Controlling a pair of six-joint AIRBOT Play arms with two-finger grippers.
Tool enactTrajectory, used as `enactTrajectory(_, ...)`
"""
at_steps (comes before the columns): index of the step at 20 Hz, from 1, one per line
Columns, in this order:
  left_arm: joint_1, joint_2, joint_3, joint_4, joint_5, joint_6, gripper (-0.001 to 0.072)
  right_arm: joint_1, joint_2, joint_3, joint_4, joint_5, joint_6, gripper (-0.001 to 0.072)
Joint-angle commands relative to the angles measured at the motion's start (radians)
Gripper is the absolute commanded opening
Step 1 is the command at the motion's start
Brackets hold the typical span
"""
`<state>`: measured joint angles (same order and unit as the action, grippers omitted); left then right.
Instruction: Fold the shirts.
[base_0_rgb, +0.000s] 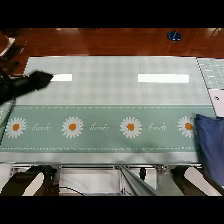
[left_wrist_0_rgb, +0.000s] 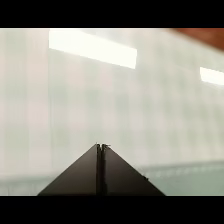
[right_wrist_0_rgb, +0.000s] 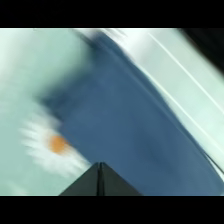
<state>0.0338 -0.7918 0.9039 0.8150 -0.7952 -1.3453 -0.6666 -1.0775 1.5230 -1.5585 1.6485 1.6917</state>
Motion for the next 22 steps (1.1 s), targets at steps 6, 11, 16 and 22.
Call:
enactTrajectory(6, -0.277, -0.17, 0.262, 0.238, -0.067, -0.012, 0.0026, 0.723, -0.069, -0.152, 0.021, -0.492, -0.021, 0.0019)
enactTrajectory(11, -0.285, -0.311, 0.221, 0.386, -0.064, -0.126, 0.0026, 0.753, -0.093, -0.355, -0.079, -0.56, 0.078, 0.0019)
enactTrajectory(16, -0.282, -0.317, 0.222, 0.379, -0.077, -0.126, 0.0027, 0.737, -0.133, -0.356, -0.073, -0.472, 0.077, 0.0019)
enactTrajectory(22, -0.282, -0.323, 0.222, 0.374, -0.077, -0.126, 0.0027, 0.737, -0.134, -0.355, -0.064, -0.471, 0.077, 0.0019)
